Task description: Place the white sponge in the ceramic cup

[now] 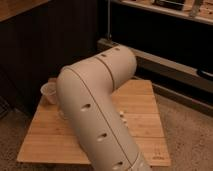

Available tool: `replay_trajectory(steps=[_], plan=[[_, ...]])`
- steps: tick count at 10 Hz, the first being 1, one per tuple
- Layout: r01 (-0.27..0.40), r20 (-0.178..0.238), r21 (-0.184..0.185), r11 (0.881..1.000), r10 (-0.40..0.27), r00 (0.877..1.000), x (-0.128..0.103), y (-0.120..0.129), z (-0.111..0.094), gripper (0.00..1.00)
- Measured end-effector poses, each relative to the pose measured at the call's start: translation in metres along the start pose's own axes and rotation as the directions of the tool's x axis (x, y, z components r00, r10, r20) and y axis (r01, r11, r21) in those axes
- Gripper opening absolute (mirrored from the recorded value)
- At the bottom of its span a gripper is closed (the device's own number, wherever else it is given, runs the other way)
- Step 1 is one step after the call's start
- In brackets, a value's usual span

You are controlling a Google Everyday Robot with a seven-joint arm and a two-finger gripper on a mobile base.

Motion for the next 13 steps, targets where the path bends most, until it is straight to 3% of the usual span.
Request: replay_trajectory(steps=[3,6,10,13], plan=[[0.003,-0.061,0.035,0.999,-0.001,0.998,-0.015,-0.002,0.012,0.8],[0.014,-0.207,0.054,0.998,-0.002,0.978,-0.038,-0.013,0.013,0.8],[0.029,-0.255,0.089,0.996,-0.005,0.967,-0.029,-0.016,0.011,0.8],[0.03,-0.237,0.136,0.99,0.004,0.971,-0.016,-0.017,-0.006,0.8]])
